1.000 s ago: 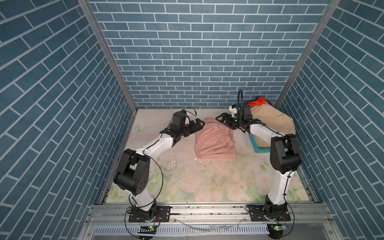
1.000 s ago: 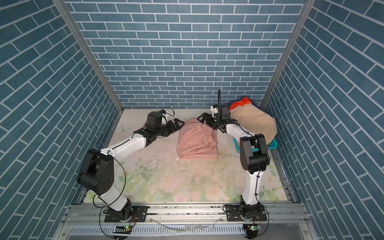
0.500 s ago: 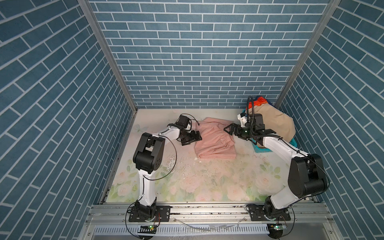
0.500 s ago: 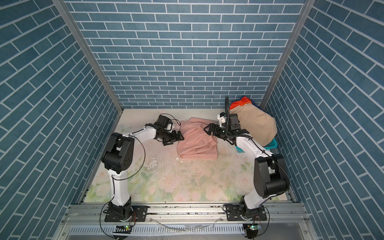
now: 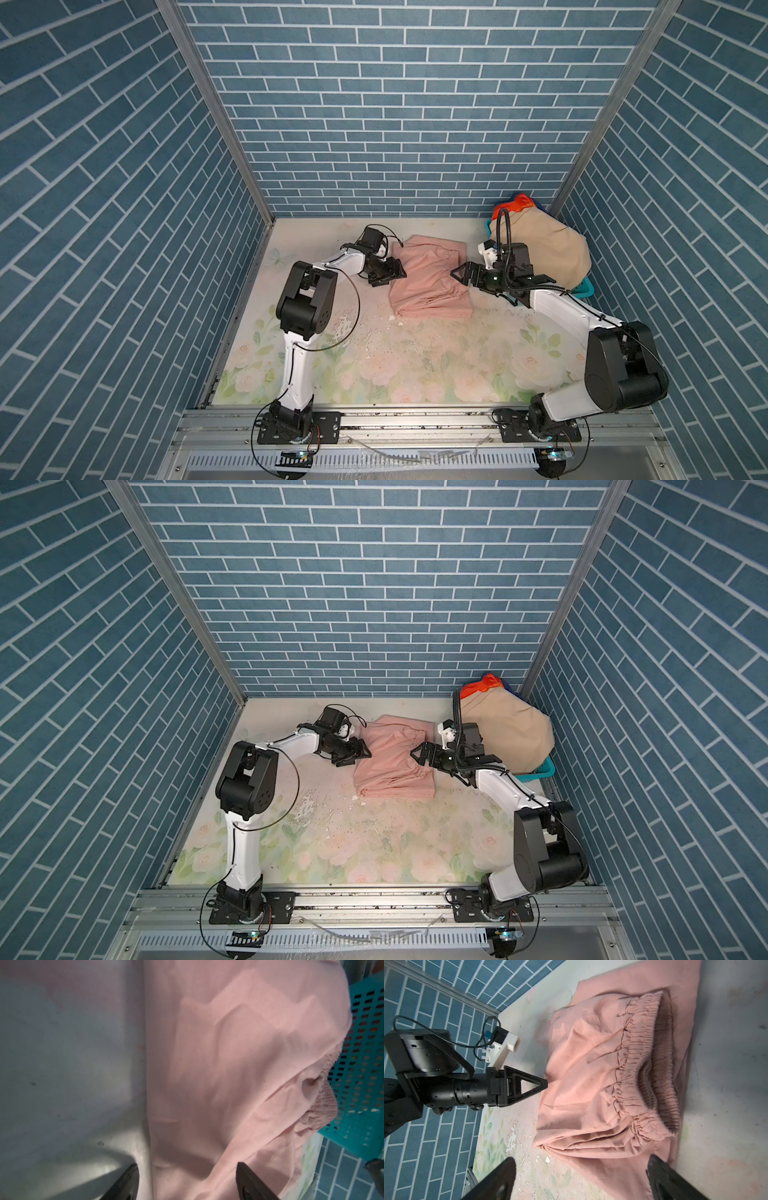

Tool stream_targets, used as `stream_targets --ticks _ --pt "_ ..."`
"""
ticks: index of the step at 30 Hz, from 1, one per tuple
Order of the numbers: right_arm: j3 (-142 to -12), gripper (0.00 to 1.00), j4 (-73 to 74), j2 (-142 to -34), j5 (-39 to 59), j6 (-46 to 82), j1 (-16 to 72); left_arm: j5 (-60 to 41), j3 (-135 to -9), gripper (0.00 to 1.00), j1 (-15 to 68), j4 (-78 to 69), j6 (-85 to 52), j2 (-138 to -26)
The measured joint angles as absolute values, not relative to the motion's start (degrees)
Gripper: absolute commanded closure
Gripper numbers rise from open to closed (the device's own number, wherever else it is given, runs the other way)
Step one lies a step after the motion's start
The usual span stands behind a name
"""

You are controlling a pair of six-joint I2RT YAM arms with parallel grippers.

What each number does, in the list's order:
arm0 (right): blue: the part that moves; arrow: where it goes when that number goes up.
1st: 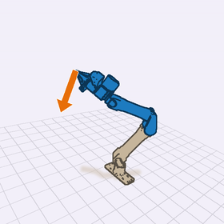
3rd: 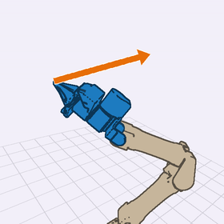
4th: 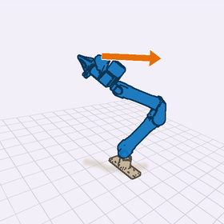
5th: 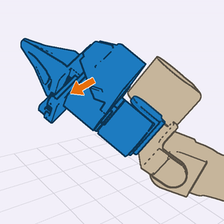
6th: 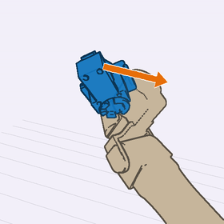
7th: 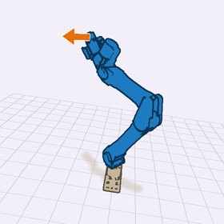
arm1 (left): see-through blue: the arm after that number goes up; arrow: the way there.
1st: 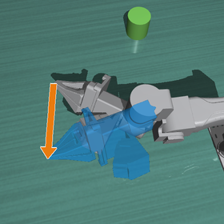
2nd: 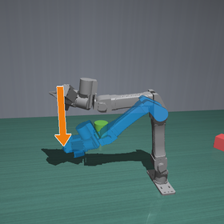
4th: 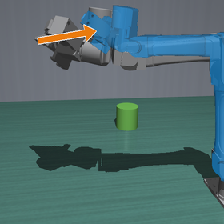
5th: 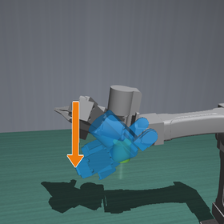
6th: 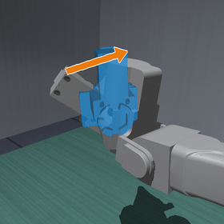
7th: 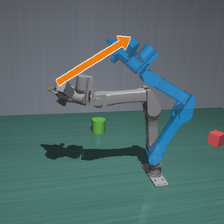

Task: Fold and stack the shorts

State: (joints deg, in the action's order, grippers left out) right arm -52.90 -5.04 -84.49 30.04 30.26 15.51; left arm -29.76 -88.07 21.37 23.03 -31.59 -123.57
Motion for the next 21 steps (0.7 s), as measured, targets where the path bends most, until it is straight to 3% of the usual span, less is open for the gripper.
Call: stream_targets --ticks 5,7,15,21 --pt "-52.90 0.01 -4.62 -83.96 29.54 30.35 15.51 -29.23 -89.38 0.89 21.76 23.33 -31.66 -125.49" --pt "-52.88 0.02 -4.62 -83.96 29.43 30.65 15.49 -28.88 -89.80 0.98 22.00 23.92 -31.24 -126.02" --pt "-52.82 0.01 -4.36 -83.96 29.08 31.24 15.59 -24.27 -94.26 1.00 22.37 32.42 -25.67 -126.06" --pt "-53.76 0.01 -4.91 -84.84 27.92 31.27 18.06 -10.50 -101.75 1.00 17.50 45.74 -18.02 -126.06"
